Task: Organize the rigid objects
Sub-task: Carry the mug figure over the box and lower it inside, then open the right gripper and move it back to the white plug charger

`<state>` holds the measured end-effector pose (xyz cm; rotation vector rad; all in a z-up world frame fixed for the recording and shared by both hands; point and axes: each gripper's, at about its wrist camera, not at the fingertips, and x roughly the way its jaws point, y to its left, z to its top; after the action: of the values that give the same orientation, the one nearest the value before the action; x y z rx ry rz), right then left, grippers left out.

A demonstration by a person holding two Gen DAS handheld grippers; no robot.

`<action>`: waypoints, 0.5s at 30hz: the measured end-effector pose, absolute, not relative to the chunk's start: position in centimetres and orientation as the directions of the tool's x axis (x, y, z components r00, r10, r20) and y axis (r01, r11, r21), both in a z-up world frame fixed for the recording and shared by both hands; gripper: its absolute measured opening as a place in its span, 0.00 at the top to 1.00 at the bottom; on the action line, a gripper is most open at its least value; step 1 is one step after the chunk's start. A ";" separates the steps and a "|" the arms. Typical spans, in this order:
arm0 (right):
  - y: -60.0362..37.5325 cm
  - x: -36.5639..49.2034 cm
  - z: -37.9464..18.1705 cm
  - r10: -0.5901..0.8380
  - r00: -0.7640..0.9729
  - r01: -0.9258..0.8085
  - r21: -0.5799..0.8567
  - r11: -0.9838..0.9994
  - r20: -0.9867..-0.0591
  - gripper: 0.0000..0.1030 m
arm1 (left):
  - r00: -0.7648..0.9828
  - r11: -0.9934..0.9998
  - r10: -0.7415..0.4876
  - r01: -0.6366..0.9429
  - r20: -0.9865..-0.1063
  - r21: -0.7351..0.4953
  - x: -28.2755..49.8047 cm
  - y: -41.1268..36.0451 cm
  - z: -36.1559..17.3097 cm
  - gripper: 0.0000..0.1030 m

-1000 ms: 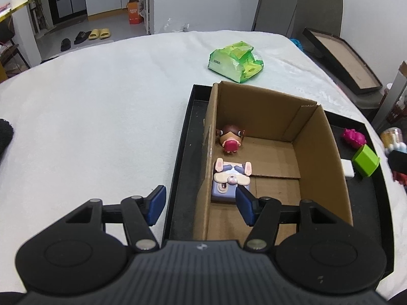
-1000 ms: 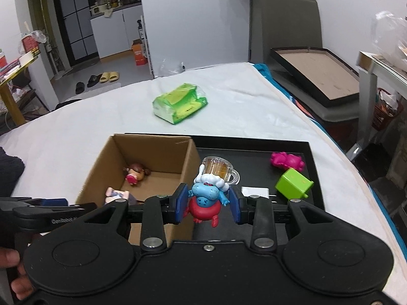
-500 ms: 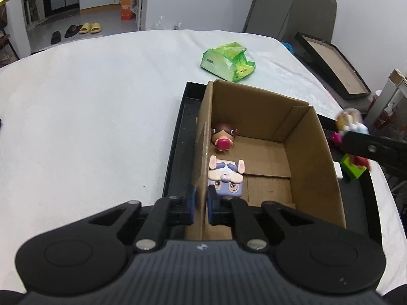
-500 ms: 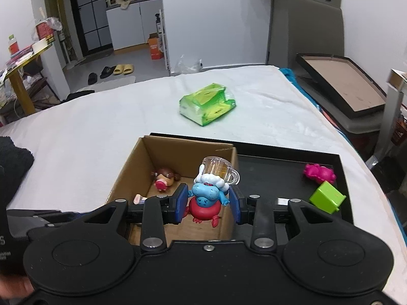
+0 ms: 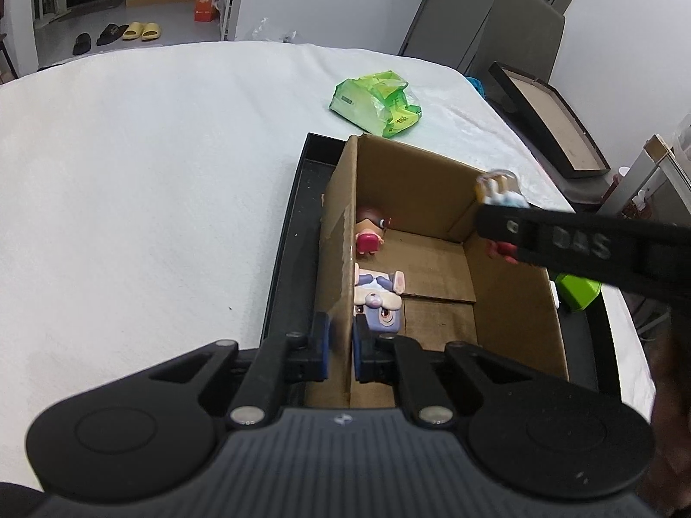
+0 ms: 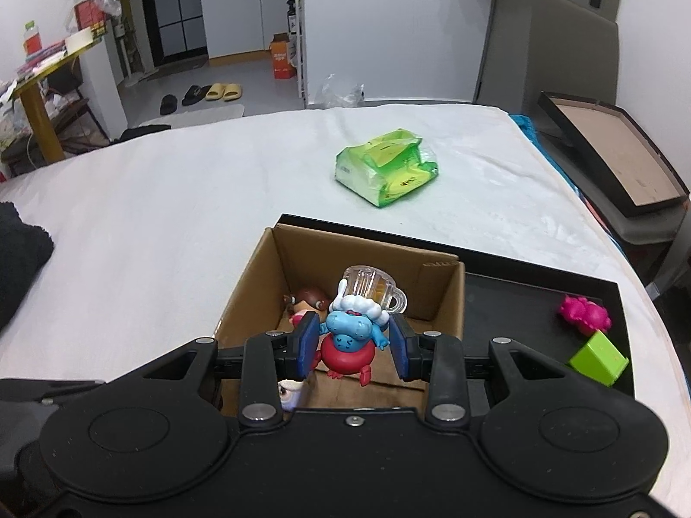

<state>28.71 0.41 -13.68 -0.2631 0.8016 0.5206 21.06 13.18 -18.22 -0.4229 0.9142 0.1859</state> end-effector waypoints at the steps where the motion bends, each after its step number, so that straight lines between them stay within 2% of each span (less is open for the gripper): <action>1: 0.7 28.8 -13.7 0.346 0.583 -0.542 -0.035 0.840 -0.735 0.66 | 0.602 0.901 -0.025 -0.333 -0.798 -0.279 21.1 13.3 -18.3 0.91; 3: 1.2 29.2 -13.8 0.333 0.604 -0.535 -0.059 0.843 -0.724 0.60 | 0.604 0.894 -0.036 -0.336 -0.796 -0.296 21.0 13.6 -18.4 0.91; 4: 1.3 29.4 -14.0 0.306 0.611 -0.520 -0.078 0.851 -0.730 0.46 | 0.605 0.890 -0.043 -0.338 -0.795 -0.305 21.0 13.8 -18.4 0.90; 5: 1.3 29.5 -14.2 0.293 0.615 -0.510 -0.085 0.856 -0.732 0.42 | 0.606 0.889 -0.047 -0.338 -0.794 -0.310 21.0 13.9 -18.4 0.90; 15: -2.0 28.7 -15.0 0.284 0.595 -0.482 -0.051 0.875 -0.752 0.42 | 0.611 0.886 -0.050 -0.338 -0.790 -0.317 21.1 13.9 -18.5 0.90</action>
<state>28.70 -1.99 -14.97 -0.2610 0.8212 0.4503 21.05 13.89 -18.46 -0.4682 0.9067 0.1731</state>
